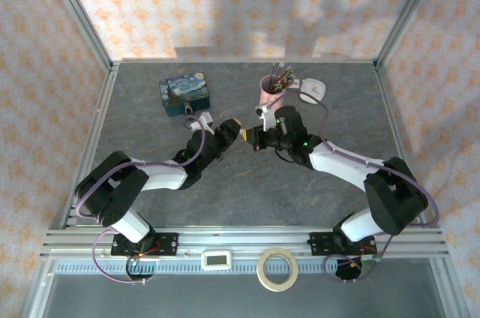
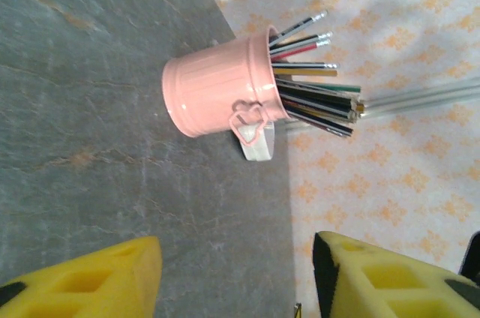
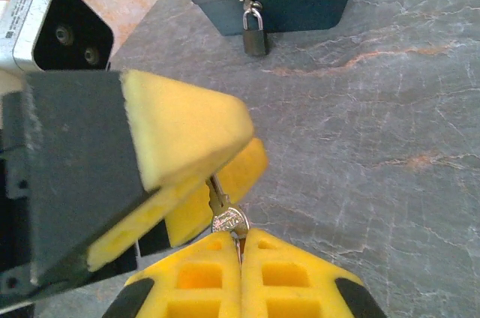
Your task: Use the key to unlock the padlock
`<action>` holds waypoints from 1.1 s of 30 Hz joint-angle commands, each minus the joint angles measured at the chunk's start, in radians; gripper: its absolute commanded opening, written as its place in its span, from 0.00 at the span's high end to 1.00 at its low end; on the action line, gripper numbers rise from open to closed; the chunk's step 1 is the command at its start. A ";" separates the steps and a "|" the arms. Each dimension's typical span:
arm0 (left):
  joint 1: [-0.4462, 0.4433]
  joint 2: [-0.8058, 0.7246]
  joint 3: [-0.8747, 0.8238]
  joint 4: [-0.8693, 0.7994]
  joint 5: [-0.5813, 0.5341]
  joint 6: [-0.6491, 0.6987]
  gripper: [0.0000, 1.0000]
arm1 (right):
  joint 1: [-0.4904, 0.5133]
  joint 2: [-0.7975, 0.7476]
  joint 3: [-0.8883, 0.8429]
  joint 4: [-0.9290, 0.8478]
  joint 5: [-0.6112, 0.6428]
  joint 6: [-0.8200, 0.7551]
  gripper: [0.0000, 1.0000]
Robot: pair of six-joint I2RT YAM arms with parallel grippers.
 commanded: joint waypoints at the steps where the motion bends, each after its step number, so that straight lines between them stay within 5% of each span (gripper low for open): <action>1: -0.012 0.005 0.024 0.087 0.045 0.009 0.58 | 0.002 0.017 0.006 0.040 -0.022 0.013 1.00; 6: -0.013 -0.001 0.024 0.078 0.042 0.024 0.71 | 0.002 0.025 0.011 0.041 -0.019 0.011 1.00; 12: -0.014 0.005 0.023 0.063 0.039 0.032 1.00 | 0.001 0.021 0.012 0.042 -0.013 0.010 1.00; 14: -0.013 0.000 0.024 0.044 0.033 0.039 1.00 | 0.002 0.012 0.014 0.034 0.007 0.002 1.00; 18: -0.013 -0.027 0.039 -0.031 0.021 0.075 1.00 | 0.001 -0.035 0.028 -0.056 0.140 -0.078 0.72; 21: -0.013 -0.050 0.087 -0.175 0.019 0.140 1.00 | 0.007 -0.084 0.031 -0.104 0.203 -0.149 0.62; 25: -0.012 -0.053 0.160 -0.351 0.041 0.197 1.00 | 0.075 -0.086 0.060 -0.173 0.283 -0.235 0.59; 33: -0.007 -0.061 0.183 -0.414 0.101 0.187 1.00 | 0.098 -0.041 0.068 -0.166 0.272 -0.285 0.60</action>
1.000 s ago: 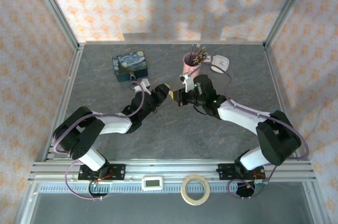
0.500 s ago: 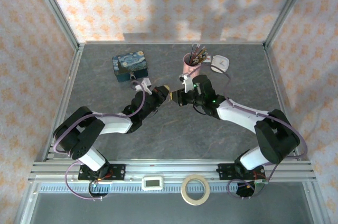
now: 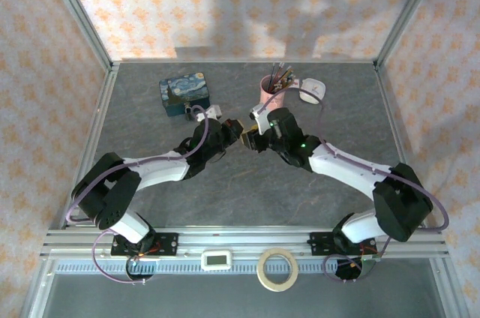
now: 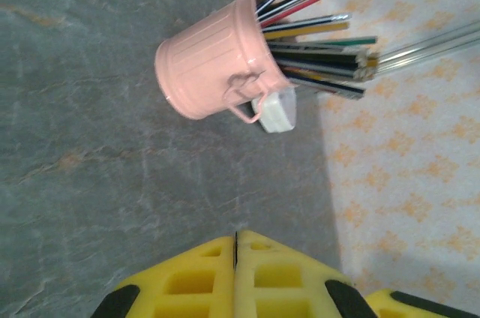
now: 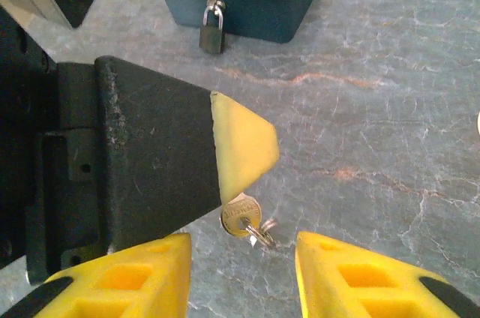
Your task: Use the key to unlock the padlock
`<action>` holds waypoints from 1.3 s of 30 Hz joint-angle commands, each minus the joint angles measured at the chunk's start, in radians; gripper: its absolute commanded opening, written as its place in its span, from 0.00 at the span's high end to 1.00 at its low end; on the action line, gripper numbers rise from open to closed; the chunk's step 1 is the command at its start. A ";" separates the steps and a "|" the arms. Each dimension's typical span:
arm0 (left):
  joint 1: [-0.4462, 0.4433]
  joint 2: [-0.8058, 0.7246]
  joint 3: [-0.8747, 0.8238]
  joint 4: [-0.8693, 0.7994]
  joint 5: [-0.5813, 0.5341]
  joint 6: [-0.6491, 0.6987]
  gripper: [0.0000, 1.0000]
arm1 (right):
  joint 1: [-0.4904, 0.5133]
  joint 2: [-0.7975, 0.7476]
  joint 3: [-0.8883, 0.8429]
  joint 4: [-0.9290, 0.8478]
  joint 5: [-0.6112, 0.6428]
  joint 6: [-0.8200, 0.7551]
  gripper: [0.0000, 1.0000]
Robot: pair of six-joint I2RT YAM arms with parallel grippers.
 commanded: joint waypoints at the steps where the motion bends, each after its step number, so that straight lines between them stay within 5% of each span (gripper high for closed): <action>1: 0.001 -0.034 0.024 -0.056 0.058 0.020 1.00 | 0.010 0.009 0.012 0.009 0.014 -0.050 0.60; 20: 0.061 -0.115 -0.040 -0.008 0.159 -0.060 1.00 | -0.010 -0.056 -0.087 0.136 -0.067 -0.057 0.62; 39: 0.047 -0.118 -0.085 0.070 0.191 -0.125 1.00 | -0.010 0.074 -0.029 0.244 -0.145 -0.016 0.66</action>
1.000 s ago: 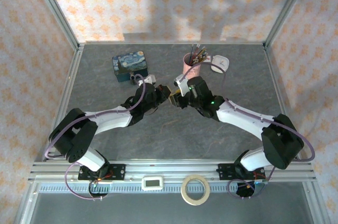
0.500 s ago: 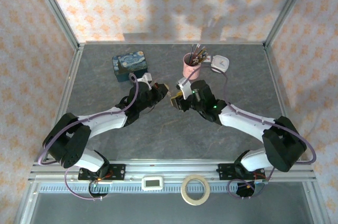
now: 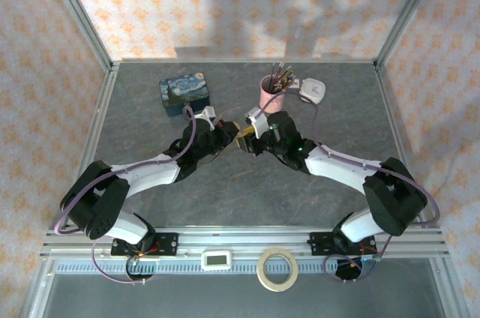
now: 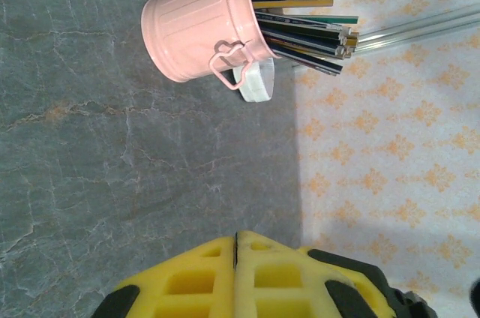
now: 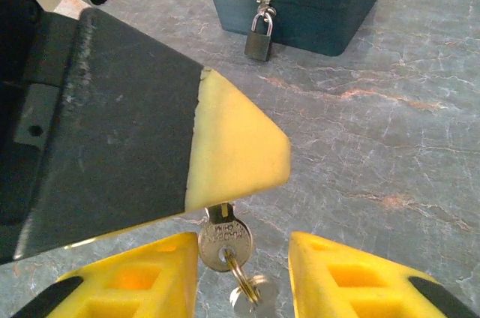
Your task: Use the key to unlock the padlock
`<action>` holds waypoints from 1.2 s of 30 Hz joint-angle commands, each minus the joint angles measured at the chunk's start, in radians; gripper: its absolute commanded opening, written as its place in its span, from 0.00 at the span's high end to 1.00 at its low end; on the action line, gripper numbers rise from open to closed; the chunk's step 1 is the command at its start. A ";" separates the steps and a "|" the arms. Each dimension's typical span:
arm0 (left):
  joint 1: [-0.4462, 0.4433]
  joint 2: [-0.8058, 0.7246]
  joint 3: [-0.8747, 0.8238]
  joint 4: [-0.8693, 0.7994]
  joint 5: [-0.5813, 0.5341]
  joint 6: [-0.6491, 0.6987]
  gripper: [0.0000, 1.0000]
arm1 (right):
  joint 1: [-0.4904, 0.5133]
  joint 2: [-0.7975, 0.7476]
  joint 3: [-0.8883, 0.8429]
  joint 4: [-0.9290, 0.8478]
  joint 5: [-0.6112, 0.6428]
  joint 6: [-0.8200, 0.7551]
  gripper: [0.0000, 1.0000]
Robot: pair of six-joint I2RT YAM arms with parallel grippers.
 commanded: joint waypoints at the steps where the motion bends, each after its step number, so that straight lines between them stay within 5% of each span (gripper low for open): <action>1: -0.011 -0.024 -0.017 0.056 0.029 -0.027 1.00 | -0.003 0.016 0.029 0.064 -0.009 0.021 0.68; 9: -0.011 -0.037 -0.034 0.079 0.049 -0.037 0.96 | -0.021 -0.004 -0.009 0.134 0.031 0.075 0.97; 13: 0.019 -0.057 -0.034 0.089 0.070 -0.015 0.38 | -0.070 -0.013 -0.015 0.141 -0.064 0.126 1.00; 16: 0.059 -0.097 -0.045 0.097 0.058 0.040 0.24 | -0.095 -0.026 -0.012 0.129 -0.148 0.151 1.00; 25: 0.095 -0.089 -0.078 0.384 0.160 0.188 0.23 | -0.165 -0.033 0.045 0.100 -0.536 0.279 1.00; 36: 0.084 0.014 -0.145 0.732 0.256 0.120 0.38 | -0.192 -0.032 0.038 0.191 -0.640 0.395 1.00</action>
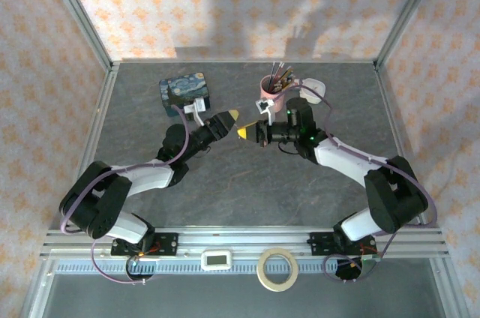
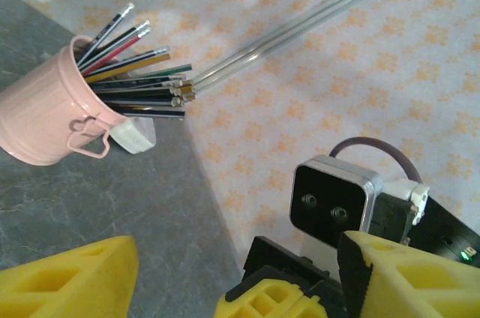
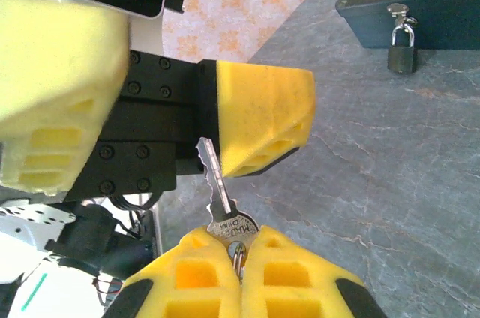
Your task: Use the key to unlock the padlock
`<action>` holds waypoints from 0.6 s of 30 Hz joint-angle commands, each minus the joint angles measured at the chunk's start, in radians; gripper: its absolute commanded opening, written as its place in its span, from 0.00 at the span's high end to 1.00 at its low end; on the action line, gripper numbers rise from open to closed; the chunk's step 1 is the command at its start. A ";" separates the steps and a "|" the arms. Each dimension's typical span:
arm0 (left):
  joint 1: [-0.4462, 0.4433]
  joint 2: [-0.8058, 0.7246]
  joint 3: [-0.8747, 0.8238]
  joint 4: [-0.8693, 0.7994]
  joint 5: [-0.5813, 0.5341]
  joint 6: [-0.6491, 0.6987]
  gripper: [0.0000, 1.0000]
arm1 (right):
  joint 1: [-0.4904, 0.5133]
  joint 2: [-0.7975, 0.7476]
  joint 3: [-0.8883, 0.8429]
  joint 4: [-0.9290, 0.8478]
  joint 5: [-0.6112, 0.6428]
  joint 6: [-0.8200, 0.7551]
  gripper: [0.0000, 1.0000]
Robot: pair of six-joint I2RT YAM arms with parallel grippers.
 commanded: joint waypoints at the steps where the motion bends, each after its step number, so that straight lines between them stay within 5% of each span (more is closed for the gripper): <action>1: -0.010 0.015 -0.017 0.169 0.053 -0.013 0.40 | -0.009 -0.026 0.018 0.078 -0.053 0.055 1.00; 11: -0.022 0.042 -0.028 0.201 0.044 -0.028 0.61 | -0.011 -0.012 0.019 0.100 -0.052 0.075 1.00; 18: -0.022 0.047 -0.006 0.174 0.038 -0.025 0.86 | -0.012 -0.005 0.021 0.093 -0.053 0.071 1.00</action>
